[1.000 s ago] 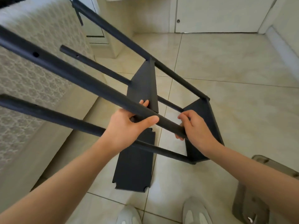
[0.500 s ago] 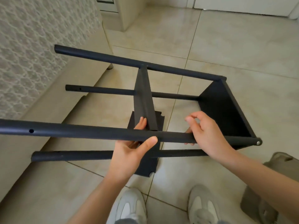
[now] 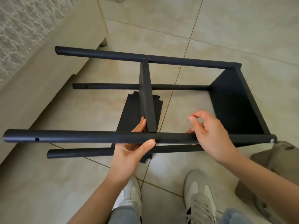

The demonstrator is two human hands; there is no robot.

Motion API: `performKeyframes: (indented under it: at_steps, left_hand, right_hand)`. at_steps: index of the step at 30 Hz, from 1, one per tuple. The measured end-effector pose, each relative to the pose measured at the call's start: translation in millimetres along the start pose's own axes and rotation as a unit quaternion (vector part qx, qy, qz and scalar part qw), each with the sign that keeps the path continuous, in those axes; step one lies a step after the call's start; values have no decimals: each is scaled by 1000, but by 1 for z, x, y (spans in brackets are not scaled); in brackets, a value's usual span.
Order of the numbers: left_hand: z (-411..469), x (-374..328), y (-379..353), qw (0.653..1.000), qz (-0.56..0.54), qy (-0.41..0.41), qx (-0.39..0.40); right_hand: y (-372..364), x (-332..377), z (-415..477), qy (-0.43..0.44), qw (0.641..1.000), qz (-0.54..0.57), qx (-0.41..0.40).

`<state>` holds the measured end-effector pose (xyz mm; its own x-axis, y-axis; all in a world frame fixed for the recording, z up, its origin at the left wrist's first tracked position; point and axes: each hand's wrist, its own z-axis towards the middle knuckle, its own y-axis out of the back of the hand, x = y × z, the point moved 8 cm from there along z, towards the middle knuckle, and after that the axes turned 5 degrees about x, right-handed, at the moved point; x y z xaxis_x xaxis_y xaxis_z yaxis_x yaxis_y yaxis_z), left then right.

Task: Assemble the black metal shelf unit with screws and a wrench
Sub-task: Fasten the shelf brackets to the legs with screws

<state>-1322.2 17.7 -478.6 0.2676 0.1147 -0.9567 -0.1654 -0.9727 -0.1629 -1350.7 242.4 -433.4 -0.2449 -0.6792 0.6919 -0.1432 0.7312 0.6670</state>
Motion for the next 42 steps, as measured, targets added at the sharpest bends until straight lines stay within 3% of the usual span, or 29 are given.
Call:
performKeyframes:
  at_steps: [15, 22, 25, 29, 33, 36, 39, 42]
  left_hand:
    - [-12, 24, 7, 998, -23, 48, -21]
    - [-15, 21, 12, 993, 28, 62, -98]
    - [-22, 15, 17, 981, 104, 83, -140]
    - [-29, -5, 21, 931, 313, 112, -152]
    - [-25, -30, 21, 843, 511, 97, -138]
    - [-20, -62, 11, 763, 633, -17, -131]
    - [-12, -87, -4, 718, 668, -179, -72]
    - [7, -86, -9, 690, 696, -196, 28]
  right_hand:
    - [-21, -4, -3, 24, 997, -77, 1]
    - [-26, -6, 0, 36, 993, -114, -11]
    - [-27, -4, -2, 51, 990, -132, -17]
    - [-28, -2, -3, 65, 988, -140, -27]
    - [-28, -3, -4, 70, 987, -144, -26]
    - [-29, -4, -3, 72, 986, -145, -24]
    - [-30, -6, -2, 69, 986, -148, -21]
    - [-31, -5, -3, 69, 988, -140, -15]
